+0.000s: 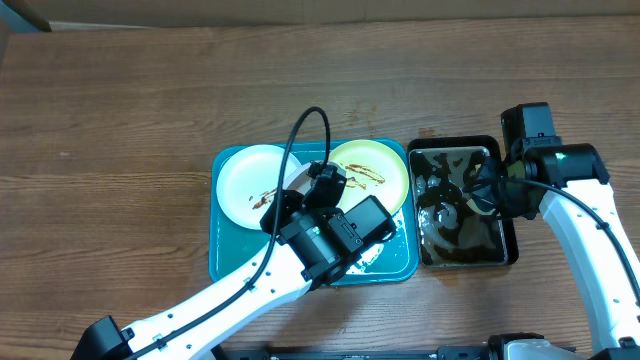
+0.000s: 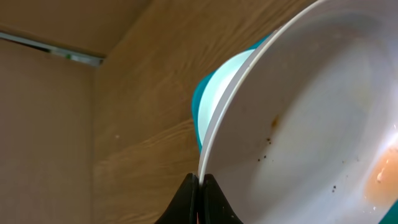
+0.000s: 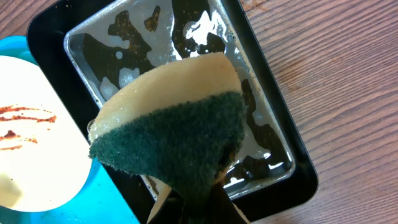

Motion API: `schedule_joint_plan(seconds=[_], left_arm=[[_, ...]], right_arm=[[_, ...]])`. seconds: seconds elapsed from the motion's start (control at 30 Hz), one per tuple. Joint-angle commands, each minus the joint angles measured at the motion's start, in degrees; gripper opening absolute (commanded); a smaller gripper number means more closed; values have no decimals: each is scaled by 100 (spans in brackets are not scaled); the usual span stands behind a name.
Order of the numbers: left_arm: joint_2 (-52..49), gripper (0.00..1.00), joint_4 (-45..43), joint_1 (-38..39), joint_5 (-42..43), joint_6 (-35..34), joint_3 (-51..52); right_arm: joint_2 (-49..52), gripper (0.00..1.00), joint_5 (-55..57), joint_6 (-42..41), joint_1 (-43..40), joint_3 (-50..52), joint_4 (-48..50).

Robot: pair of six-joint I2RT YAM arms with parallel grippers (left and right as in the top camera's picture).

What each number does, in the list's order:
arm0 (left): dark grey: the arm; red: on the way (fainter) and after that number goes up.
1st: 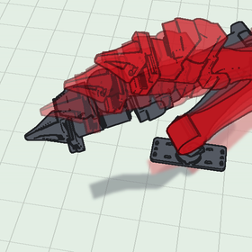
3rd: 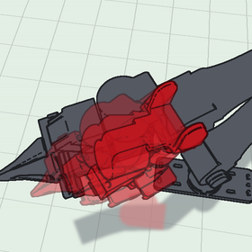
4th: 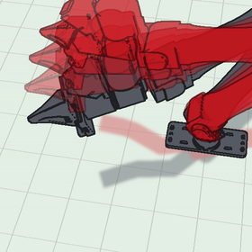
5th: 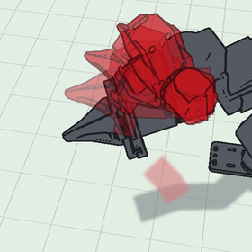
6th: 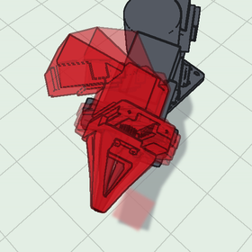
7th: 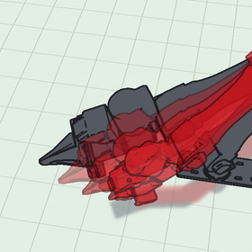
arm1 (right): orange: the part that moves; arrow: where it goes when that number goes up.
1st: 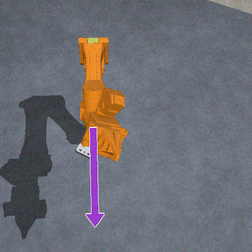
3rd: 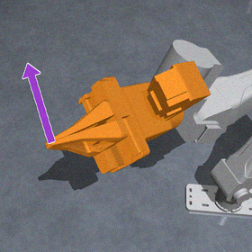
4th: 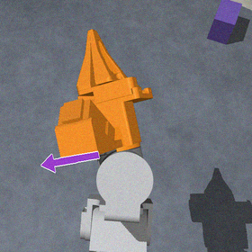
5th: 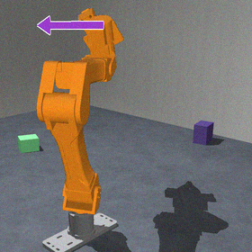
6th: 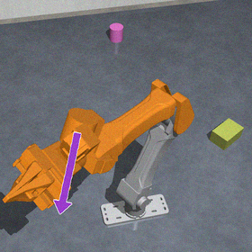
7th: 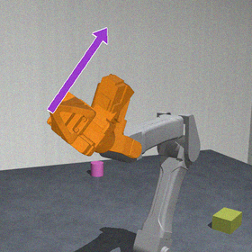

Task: Clean dirty plates on tray and stack at the side
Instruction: 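Carry the front white plate left off the tray with left gripper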

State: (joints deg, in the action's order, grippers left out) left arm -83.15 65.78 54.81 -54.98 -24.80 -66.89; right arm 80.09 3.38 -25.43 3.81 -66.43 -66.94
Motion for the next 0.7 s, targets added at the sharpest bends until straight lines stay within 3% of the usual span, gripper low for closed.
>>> schedule_joint_plan(seconds=[0.0,0.37,0.53,0.67], left_arm=[[0,4,7,35,-494,48,-153],[22,4,44,-44,-177,-118,-155],[243,4,42,-468,787,-120,-190],[560,4,42,-1296,1720,-289,-201]], right_arm=[[-74,4,44,42,-15,-111,20],[39,4,44,42,-15,-109,-4],[39,4,44,44,-15,-109,15],[39,4,42,44,-15,-109,-7]])
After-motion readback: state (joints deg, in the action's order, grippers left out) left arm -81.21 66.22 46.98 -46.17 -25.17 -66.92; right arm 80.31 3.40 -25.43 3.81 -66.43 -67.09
